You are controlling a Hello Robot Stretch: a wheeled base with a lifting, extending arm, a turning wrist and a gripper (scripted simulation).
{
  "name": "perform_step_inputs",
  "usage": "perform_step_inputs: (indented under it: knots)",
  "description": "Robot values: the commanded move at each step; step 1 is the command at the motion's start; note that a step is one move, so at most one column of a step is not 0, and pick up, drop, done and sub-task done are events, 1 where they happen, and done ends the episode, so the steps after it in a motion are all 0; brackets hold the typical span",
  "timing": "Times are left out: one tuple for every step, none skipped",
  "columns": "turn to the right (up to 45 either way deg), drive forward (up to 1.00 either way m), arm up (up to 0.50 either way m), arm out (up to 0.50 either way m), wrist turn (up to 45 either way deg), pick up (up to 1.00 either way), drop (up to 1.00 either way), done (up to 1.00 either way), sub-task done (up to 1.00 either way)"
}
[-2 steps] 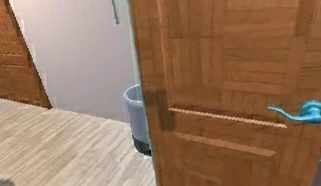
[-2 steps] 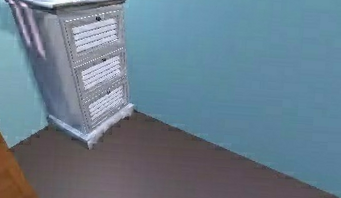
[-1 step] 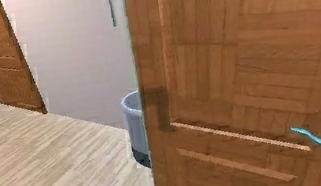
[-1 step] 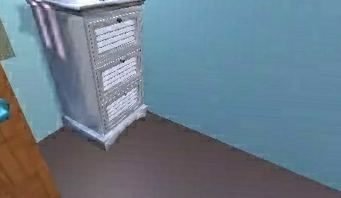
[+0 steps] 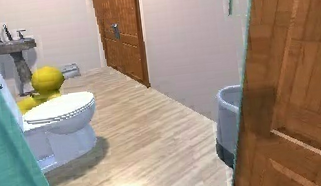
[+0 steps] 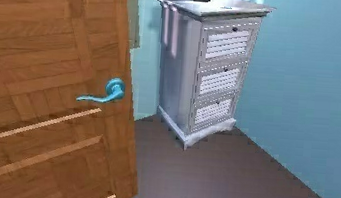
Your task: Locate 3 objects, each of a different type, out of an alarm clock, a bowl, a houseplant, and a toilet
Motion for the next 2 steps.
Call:
perform_step_inputs:
  knots:
    - [0.0,0.35,0.00,0.00,0.0,0.00,0.00,0.00,0.00]
    - [-21.0,0.00,0.00,0.00,0.0,0.00,0.00,0.00,0.00]
